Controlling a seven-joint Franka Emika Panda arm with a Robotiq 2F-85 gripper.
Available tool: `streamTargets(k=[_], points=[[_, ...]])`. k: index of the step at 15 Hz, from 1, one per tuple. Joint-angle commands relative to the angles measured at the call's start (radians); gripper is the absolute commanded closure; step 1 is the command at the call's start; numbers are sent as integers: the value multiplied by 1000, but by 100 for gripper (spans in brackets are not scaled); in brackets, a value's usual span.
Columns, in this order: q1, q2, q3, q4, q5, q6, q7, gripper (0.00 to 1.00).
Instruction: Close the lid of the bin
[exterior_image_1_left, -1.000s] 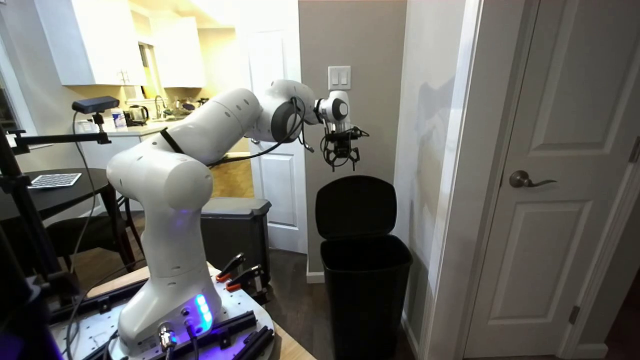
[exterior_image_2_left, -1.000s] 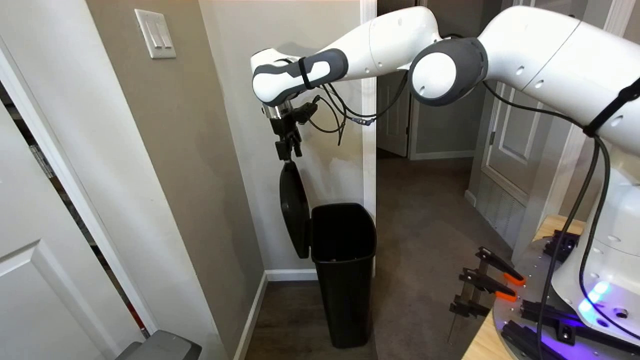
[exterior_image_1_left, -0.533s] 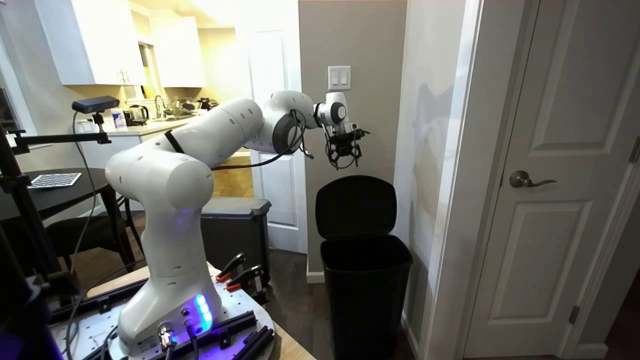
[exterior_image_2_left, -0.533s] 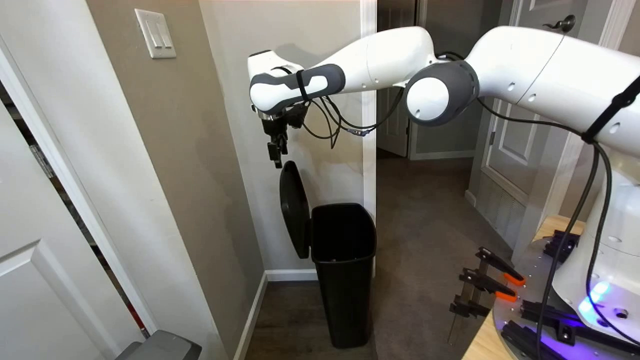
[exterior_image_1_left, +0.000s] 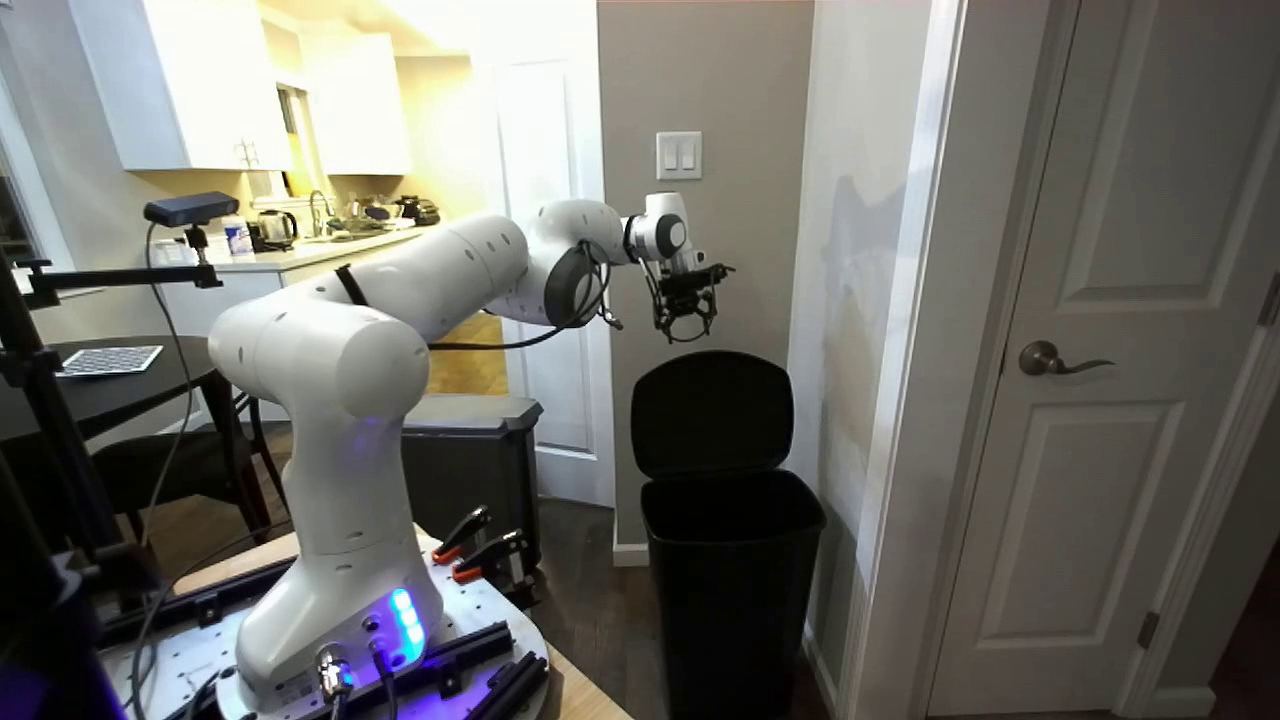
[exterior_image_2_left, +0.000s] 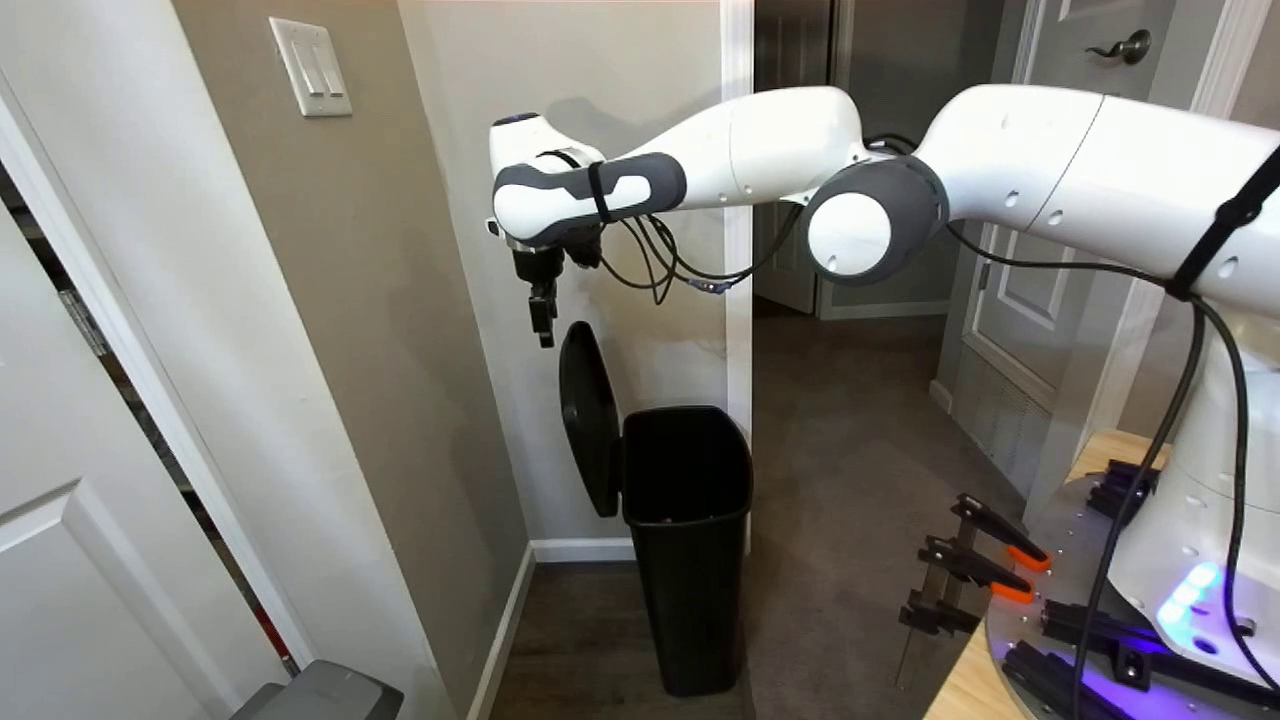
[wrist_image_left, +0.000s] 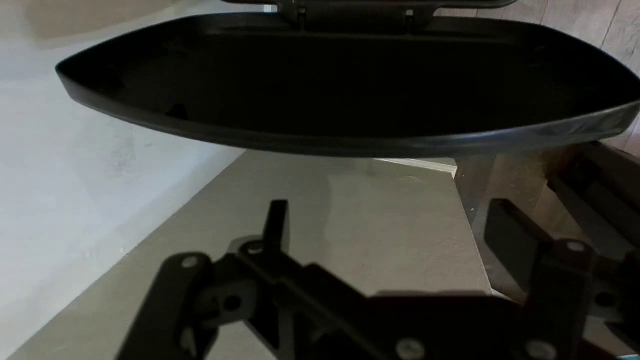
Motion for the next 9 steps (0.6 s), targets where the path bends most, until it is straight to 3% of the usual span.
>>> streamTargets(k=[1, 2, 4, 7, 9], points=[[-12, -21, 28, -38, 17, 43, -83, 0], [7, 40, -11, 70, 23, -15, -41, 0], [1, 11, 7, 17, 1, 9, -33, 0], [7, 42, -20, 68, 26, -5, -41, 0], [6, 21, -20, 27, 26, 13, -35, 0]])
